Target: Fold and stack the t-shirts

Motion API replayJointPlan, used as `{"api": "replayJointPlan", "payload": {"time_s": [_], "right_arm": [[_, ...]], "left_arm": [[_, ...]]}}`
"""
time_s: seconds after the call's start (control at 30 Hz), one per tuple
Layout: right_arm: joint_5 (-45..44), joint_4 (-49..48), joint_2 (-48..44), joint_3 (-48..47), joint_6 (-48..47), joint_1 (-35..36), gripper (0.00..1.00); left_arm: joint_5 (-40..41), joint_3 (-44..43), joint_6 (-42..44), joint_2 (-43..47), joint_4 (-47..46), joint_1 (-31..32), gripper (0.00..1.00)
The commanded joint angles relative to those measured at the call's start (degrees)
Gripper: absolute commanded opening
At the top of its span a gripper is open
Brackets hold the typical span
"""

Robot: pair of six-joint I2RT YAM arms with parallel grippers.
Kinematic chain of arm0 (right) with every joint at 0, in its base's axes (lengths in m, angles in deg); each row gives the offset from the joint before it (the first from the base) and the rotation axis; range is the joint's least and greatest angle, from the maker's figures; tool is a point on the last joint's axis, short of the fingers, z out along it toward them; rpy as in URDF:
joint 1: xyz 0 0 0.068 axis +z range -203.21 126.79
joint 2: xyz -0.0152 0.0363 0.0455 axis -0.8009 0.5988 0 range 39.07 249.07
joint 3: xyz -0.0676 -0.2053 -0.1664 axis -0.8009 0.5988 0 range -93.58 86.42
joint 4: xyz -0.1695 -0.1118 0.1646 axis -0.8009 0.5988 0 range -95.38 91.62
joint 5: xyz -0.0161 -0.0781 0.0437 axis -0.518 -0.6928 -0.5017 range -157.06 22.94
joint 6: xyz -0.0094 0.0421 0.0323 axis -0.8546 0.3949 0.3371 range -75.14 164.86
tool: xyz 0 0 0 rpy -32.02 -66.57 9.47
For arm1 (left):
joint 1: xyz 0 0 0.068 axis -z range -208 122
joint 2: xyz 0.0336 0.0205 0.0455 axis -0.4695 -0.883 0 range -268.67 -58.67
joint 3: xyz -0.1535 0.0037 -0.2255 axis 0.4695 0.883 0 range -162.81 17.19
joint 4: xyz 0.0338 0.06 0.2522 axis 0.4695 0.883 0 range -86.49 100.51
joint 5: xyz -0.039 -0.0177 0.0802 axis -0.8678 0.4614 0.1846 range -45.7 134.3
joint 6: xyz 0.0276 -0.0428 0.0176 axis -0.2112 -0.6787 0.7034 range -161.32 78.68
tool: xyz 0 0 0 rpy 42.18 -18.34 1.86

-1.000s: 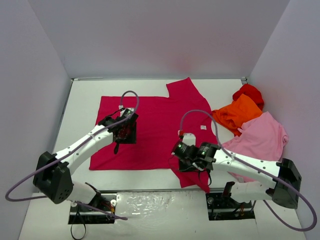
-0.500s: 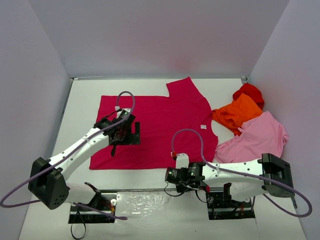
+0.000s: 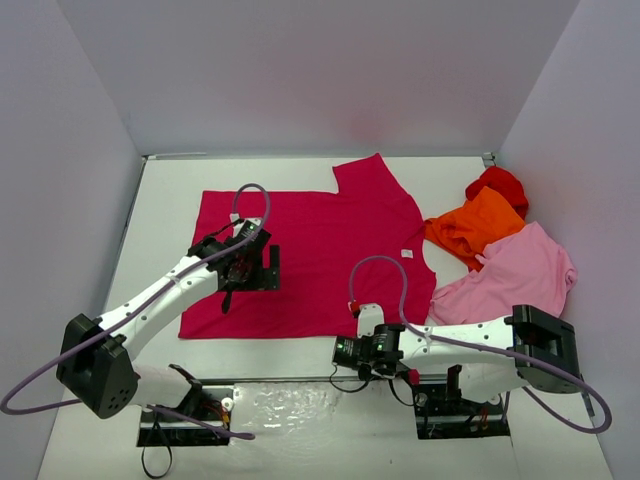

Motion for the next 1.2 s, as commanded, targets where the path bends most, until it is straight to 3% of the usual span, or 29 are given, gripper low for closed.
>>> {"api": "replayJointPlan", "payload": {"time_s": [0.0,0.33,0.57,0.87,1.17], "right_arm": [[-5.53,3.40,0.59,-1.55,-1.31,-2.83,0.00],[-7.68,3.49,0.94,-3.46,-7.32,-9.24,0.00],[-3.83,0.91,2.85,-2.02,-6.41,-7.47,0.00],[1.25,-1.03,4.66,-0.44,0.18,2.30,0.00],[4.78,-3.49,13.64,-4.95,4.97,15.09,0.00]], "left_arm": [[-0.12,-2.44,-0.32,0.08,-0.81,0.33,0.93],[-0.35,-3.39,0.27,-1.36,-1.16,0.34,0.93],[-0.43,-3.06,-0.07,-1.36,-1.15,0.35,0.93],[-0.31,-2.79,-0.15,-0.85,-1.20,0.35,0.93],[-1.09,-0.87,-0.27,0.00,-3.32,0.37,0.93]]}}
